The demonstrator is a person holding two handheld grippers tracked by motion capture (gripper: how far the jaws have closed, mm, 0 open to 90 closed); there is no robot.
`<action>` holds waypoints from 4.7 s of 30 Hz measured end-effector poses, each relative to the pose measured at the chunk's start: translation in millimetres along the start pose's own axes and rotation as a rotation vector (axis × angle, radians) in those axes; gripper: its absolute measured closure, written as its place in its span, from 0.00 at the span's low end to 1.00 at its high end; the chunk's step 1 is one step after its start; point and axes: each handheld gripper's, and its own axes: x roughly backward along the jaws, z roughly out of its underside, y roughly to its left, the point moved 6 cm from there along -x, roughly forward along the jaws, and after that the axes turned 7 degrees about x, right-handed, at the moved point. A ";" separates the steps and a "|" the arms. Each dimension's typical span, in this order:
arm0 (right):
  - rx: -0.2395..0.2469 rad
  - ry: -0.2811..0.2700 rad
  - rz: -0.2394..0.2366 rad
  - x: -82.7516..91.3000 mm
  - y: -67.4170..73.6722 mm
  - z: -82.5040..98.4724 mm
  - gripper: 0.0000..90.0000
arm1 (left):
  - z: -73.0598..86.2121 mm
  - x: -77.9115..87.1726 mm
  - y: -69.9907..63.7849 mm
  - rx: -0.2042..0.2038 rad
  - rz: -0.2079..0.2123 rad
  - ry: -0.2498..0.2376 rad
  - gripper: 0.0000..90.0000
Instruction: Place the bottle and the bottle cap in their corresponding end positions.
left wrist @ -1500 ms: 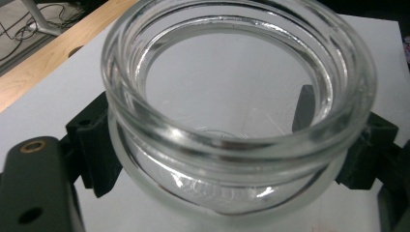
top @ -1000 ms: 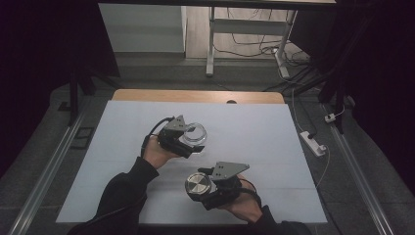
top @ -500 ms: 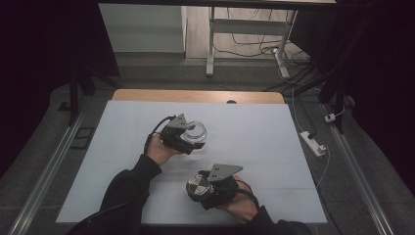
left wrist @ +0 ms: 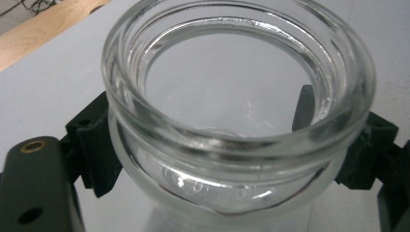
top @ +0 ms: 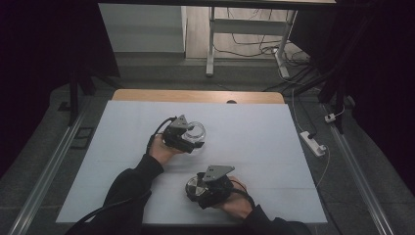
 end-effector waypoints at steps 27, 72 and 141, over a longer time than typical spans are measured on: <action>-0.001 0.116 0.017 -15.7 -7.9 13.2 0.19 | 6.1 -11.8 3.0 0.026 -0.012 0.014 0.17; -0.103 0.002 0.026 25.7 -17.0 -2.0 0.06 | 25.4 48.5 -25.9 0.143 0.036 0.045 0.00; -0.217 0.015 0.255 128.6 -30.4 45.8 0.00 | 132.2 194.8 -87.6 0.291 -0.047 -0.052 0.00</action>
